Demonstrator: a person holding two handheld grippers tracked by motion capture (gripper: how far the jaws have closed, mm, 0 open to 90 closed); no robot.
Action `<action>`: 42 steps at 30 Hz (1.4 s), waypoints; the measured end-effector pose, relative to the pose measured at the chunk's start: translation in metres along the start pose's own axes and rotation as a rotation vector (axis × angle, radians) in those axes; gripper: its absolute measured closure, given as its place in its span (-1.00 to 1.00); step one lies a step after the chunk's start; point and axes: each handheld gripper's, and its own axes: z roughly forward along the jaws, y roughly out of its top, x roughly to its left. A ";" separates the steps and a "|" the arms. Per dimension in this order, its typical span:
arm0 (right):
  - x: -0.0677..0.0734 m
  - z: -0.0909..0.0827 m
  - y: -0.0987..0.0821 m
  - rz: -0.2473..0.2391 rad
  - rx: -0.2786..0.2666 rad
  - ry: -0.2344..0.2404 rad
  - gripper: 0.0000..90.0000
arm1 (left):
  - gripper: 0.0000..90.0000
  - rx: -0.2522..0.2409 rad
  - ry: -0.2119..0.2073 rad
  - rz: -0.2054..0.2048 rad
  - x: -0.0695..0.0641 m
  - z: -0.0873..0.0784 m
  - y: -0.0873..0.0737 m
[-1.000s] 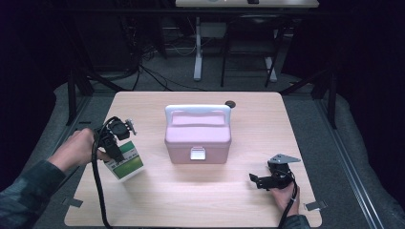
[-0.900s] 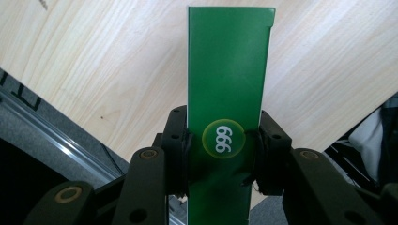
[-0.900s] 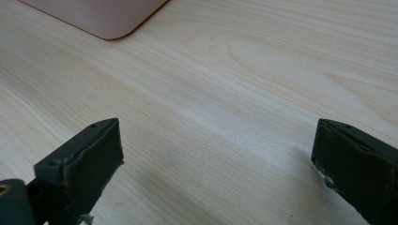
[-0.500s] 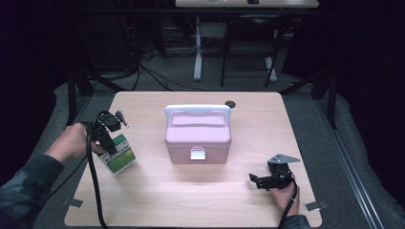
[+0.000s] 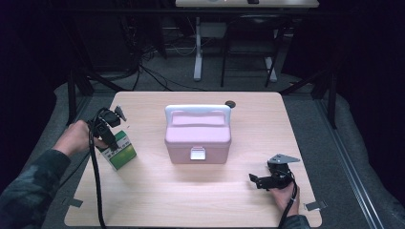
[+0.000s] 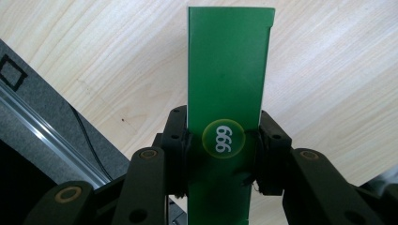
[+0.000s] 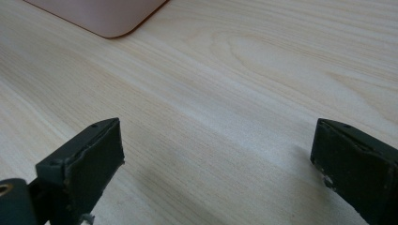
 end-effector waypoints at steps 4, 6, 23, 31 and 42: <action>0.000 0.000 0.000 0.001 0.000 0.000 -0.95 | 0.41 -0.004 -0.009 0.000 0.002 0.003 -0.001; 0.000 0.000 0.000 0.002 0.000 0.001 -0.95 | 0.40 -0.007 -0.013 0.002 0.003 0.003 -0.002; 0.000 0.000 0.000 0.004 -0.006 0.009 -0.95 | -0.32 -0.041 0.006 -0.021 0.004 -0.003 -0.010; 0.000 0.000 0.000 0.000 -0.003 0.006 -0.95 | -0.75 -0.080 0.031 -0.034 0.002 -0.010 -0.015; 0.000 0.000 0.000 -0.002 -0.002 0.009 -0.95 | -0.99 -0.161 0.072 -0.039 -0.008 -0.028 -0.023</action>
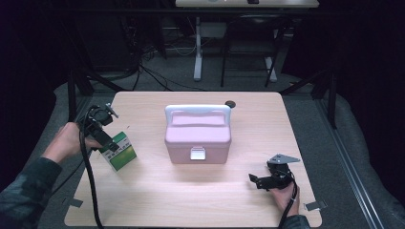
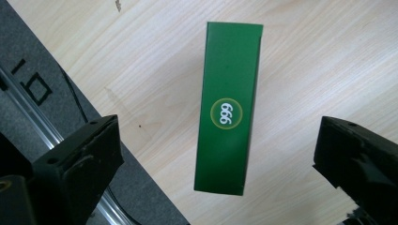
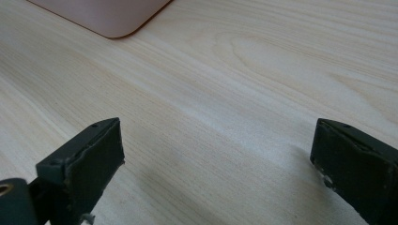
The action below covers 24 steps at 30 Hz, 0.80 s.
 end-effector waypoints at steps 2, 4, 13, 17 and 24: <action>0.000 0.000 0.000 0.001 -0.001 0.001 -0.95 | -0.99 -0.020 0.004 0.010 -0.005 -0.005 -0.001; 0.000 0.000 0.000 0.002 -0.001 0.000 -0.95 | -0.99 -0.026 0.004 0.009 -0.006 -0.006 -0.002; -0.001 0.000 0.000 0.001 0.000 0.000 -0.95 | -0.99 -0.117 0.016 0.015 -0.016 -0.020 -0.008; -0.001 0.000 0.001 0.015 0.006 0.007 -0.93 | -0.99 -0.171 0.009 0.043 -0.030 -0.028 -0.012; -0.005 -0.003 0.004 0.043 0.009 0.012 -0.94 | -0.99 -0.221 -0.011 0.067 -0.049 -0.028 -0.014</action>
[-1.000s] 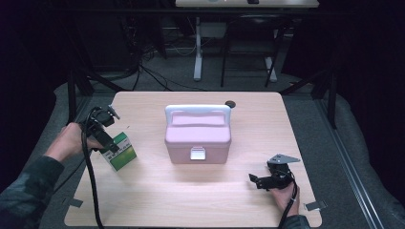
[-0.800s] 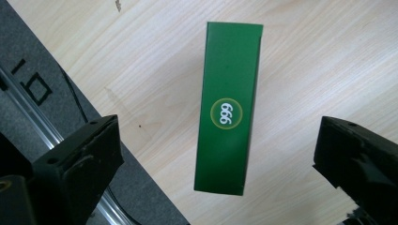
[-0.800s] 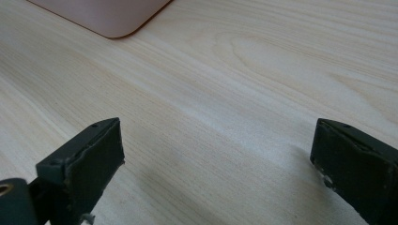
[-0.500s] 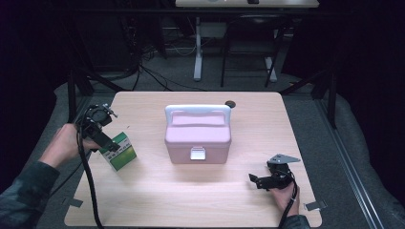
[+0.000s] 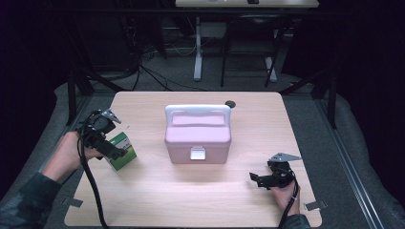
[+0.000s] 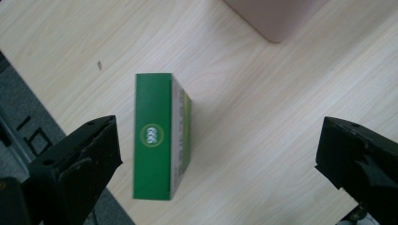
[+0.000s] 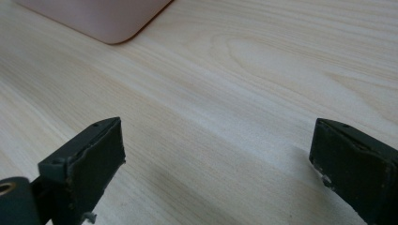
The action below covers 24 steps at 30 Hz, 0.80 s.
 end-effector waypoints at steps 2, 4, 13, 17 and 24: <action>0.000 -0.001 0.001 0.007 -0.009 0.001 -0.94 | -0.99 -0.024 -0.006 0.003 -0.006 0.001 0.000; 0.002 -0.004 0.007 0.009 -0.007 -0.005 -0.93 | -0.99 -0.043 -0.012 0.012 -0.012 0.002 0.001; 0.018 -0.018 0.040 -0.053 -0.018 0.007 -0.89 | -0.98 -0.091 -0.037 0.007 -0.029 0.012 0.000; 0.027 -0.025 0.058 -0.074 -0.031 0.035 -0.89 | -0.98 -0.114 -0.026 0.001 -0.036 0.015 0.000; 0.041 -0.033 0.084 -0.125 -0.030 0.065 -0.89 | -0.98 -0.148 -0.036 -0.002 -0.046 0.027 0.000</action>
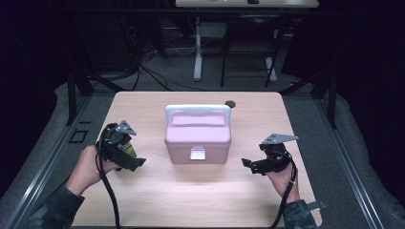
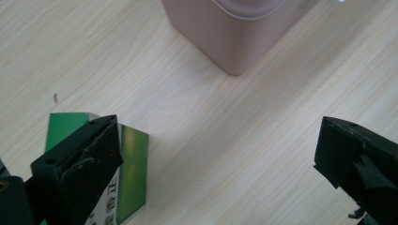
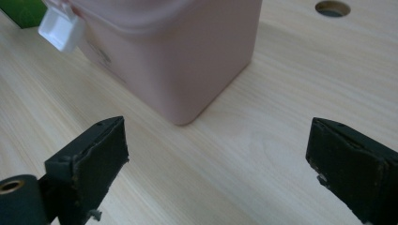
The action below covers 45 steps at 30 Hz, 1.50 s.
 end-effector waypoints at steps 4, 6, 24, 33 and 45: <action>0.008 -0.001 0.019 -0.029 0.008 0.021 -0.90 | -0.99 -0.008 0.006 0.011 -0.007 0.008 0.000; 0.010 -0.001 0.030 -0.043 0.008 0.031 -0.94 | -0.99 -0.016 -0.016 0.001 -0.009 0.015 0.000; 0.012 0.010 0.080 -0.082 0.020 0.056 -0.88 | -1.00 -0.072 -0.077 -0.047 -0.017 0.049 0.013; 0.010 0.022 0.101 -0.096 0.024 0.048 -0.70 | -0.99 -0.087 -0.083 -0.065 -0.014 0.055 0.016; 0.004 0.044 0.127 -0.098 0.039 0.020 -0.18 | -0.99 -0.081 -0.083 -0.071 -0.011 0.062 0.023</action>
